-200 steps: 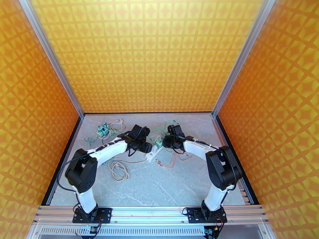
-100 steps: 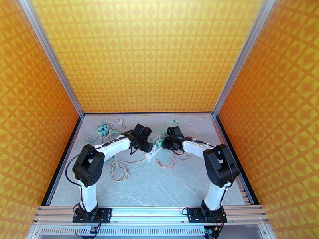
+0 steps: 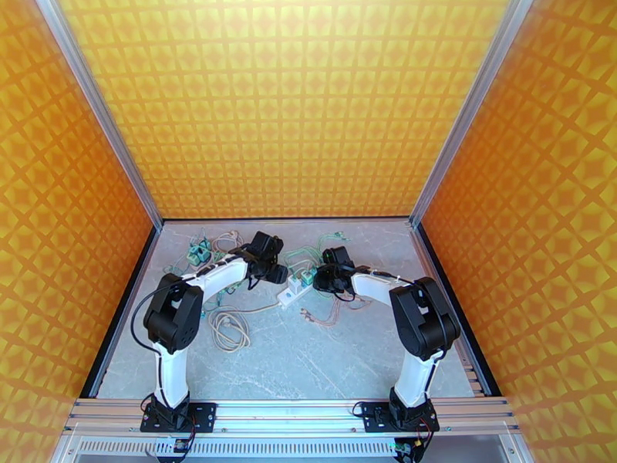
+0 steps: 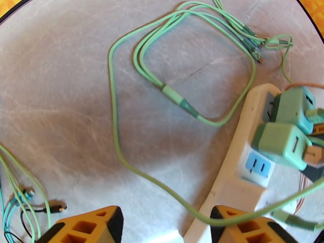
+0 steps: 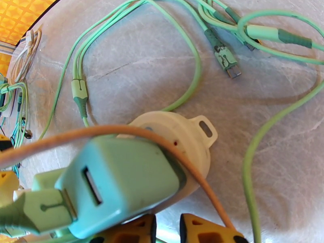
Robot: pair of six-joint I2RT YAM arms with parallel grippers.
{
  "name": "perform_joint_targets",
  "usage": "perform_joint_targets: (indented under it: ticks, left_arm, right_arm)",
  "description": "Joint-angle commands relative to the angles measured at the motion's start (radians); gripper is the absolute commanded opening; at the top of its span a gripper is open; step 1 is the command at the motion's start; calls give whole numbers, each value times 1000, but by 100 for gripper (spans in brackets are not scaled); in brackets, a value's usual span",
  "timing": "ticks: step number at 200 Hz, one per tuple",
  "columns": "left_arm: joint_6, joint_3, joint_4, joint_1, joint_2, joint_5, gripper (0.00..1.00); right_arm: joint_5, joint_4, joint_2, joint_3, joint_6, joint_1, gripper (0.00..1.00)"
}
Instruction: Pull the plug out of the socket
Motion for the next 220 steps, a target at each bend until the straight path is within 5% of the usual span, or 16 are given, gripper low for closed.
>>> perform_joint_targets:
  ticks: [1, 71, 123, 220]
  left_arm:
    - [5, 52, -8, 4, 33, 1, 62]
    - [-78, 146, -39, 70, 98, -26, 61]
    - [-9, 229, -109, 115, 107, -78, 65]
    - [-60, -193, -16, 86, -194, 72, 63]
  right_arm:
    - [-16, 14, 14, -17, -5, -3, 23]
    - [-18, 21, -1, -27, 6, -4, 23]
    - [-16, 22, -9, -29, 13, -4, 23]
    - [-18, 32, -6, -27, 30, -4, 23]
